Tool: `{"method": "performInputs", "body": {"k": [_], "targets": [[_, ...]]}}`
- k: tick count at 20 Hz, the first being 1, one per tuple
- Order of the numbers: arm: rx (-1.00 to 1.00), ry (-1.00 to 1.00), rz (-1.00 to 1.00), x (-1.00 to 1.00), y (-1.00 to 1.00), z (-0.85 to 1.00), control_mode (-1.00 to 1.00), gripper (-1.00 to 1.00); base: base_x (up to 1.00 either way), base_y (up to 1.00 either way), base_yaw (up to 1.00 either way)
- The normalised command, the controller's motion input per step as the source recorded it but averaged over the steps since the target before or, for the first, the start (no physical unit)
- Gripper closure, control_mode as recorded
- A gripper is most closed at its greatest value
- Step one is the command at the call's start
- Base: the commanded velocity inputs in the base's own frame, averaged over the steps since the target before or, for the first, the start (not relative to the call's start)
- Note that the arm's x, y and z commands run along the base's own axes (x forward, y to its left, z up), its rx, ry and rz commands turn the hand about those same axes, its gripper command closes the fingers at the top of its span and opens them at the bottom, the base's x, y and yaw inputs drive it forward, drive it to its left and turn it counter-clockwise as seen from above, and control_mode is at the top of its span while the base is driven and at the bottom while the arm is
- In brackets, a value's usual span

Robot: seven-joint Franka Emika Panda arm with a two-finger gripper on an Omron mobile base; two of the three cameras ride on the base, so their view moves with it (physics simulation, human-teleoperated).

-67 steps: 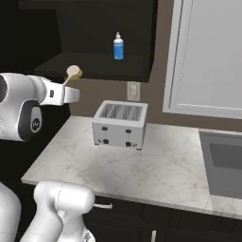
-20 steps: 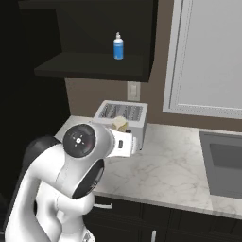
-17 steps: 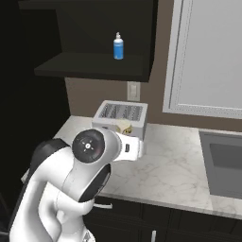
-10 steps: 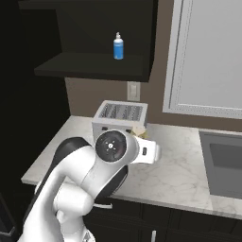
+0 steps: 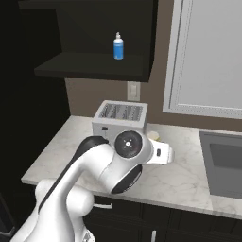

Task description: Locate and retrieve the dish brush and soap dispenser from the cabinet. Place them next to the sink.

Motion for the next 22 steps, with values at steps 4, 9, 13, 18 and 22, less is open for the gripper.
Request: {"method": "performInputs", "body": {"k": [4, 9, 13, 18, 22], "targets": [[-0.02, 0.10, -0.06, 0.42, -0.37, -0.36, -1.00, 1.00, 0.00, 0.00, 0.00], [-0.02, 0.09, -0.05, 0.41, -0.39, -0.30, -1.00, 1.00, 0.00, 0.00, 0.00], [0.00, 0.01, 0.00, 0.37, -0.31, -0.14, -1.00, 1.00, 0.00, 0.00, 0.00], [0.00, 0.00, 0.04, 0.32, -0.28, -0.09, -1.00, 1.00, 0.00, 0.00, 0.00], [0.00, 0.00, 0.05, 0.35, -0.26, -0.11, -1.00, 1.00, 0.00, 0.00, 0.00]]}}
